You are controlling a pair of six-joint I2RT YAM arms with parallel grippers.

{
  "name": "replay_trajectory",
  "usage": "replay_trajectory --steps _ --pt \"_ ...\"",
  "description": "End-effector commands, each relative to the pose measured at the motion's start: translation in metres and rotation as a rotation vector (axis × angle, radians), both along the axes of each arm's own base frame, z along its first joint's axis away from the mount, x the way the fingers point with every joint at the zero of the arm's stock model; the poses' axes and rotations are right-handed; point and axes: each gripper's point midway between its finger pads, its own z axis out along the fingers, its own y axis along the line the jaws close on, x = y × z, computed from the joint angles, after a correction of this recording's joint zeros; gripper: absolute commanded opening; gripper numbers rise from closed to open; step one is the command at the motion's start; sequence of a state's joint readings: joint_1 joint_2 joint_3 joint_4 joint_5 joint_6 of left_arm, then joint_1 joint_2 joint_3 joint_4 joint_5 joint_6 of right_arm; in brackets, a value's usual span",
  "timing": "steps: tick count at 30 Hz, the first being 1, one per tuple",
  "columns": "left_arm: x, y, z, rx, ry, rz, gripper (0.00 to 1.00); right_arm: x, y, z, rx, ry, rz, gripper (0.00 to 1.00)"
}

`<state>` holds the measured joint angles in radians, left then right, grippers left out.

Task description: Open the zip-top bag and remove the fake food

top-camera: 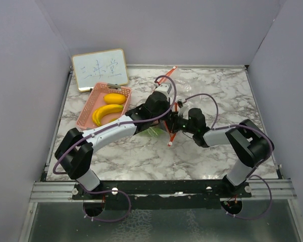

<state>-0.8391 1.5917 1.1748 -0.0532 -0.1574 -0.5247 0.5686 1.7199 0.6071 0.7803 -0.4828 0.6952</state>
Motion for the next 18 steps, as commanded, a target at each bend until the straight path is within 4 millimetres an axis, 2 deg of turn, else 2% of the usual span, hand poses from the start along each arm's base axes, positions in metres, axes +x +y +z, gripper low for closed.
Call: replay_trajectory --steps 1,6,9,10,13,18 --pt "-0.005 -0.013 0.007 -0.027 -0.012 -0.054 0.0 -0.006 -0.008 0.042 0.017 -0.113 -0.018 0.16" --pt "-0.011 -0.02 0.006 -0.064 -0.003 -0.091 0.0 -0.005 -0.02 0.09 0.01 -0.19 -0.072 0.15" --pt "-0.016 -0.026 0.005 -0.102 0.013 -0.118 0.0 -0.003 -0.02 0.099 0.012 -0.201 -0.079 0.15" --pt "-0.017 -0.028 0.006 -0.117 0.013 -0.123 0.0 -0.002 -0.019 0.097 0.008 -0.192 -0.075 0.15" --pt "-0.019 -0.034 0.005 -0.135 0.023 -0.137 0.0 -0.003 -0.011 0.073 0.014 -0.126 -0.042 0.15" --pt "-0.024 -0.042 0.0 -0.143 0.042 -0.159 0.0 -0.006 -0.007 0.023 -0.004 -0.035 -0.054 0.14"
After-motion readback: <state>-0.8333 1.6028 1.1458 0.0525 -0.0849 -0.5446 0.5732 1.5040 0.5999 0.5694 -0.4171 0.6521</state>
